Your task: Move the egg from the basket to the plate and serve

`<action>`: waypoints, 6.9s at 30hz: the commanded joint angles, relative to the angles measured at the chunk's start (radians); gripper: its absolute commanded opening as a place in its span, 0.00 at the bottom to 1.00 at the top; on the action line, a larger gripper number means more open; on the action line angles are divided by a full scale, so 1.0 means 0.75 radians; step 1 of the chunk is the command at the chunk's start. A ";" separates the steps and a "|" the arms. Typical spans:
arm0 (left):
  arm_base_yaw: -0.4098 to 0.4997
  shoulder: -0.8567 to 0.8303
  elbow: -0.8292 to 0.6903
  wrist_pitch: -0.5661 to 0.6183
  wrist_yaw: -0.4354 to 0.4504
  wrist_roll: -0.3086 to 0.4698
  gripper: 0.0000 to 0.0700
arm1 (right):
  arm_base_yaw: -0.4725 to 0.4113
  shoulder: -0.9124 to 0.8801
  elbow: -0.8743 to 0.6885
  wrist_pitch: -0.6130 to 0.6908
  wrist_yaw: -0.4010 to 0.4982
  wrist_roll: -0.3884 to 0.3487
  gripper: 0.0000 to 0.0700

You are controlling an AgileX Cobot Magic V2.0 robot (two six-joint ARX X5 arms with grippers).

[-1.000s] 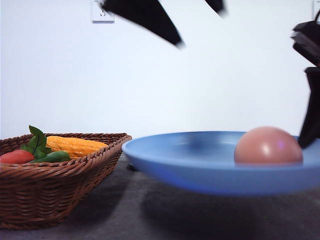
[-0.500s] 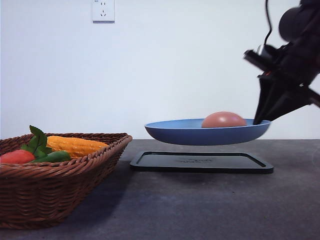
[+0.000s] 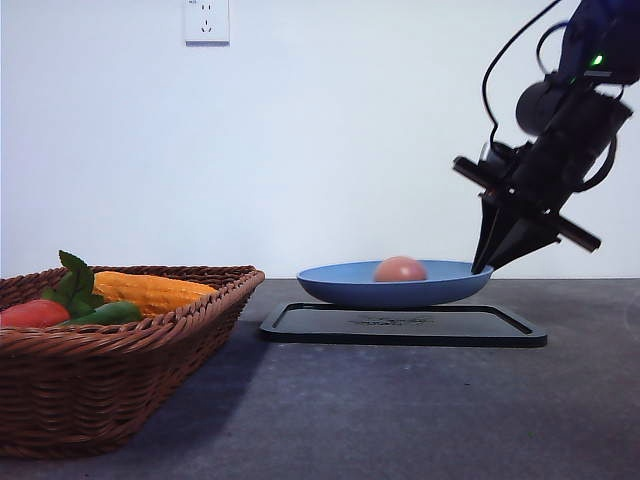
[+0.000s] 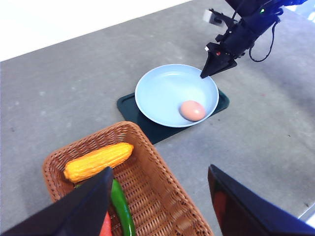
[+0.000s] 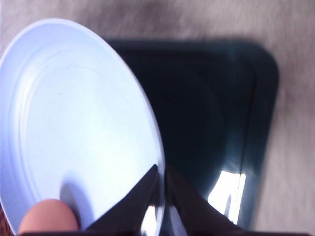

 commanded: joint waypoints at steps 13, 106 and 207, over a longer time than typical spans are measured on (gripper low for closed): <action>-0.011 0.014 0.021 0.010 -0.009 -0.003 0.56 | -0.006 0.078 0.062 -0.011 0.032 0.029 0.07; 0.534 -0.364 -0.881 0.955 0.169 0.098 0.00 | 0.703 -2.230 -1.581 0.754 1.711 -0.189 0.00; 1.237 -1.105 -1.755 1.103 0.450 0.028 0.00 | 0.005 -2.549 -2.058 0.822 0.576 -0.432 0.00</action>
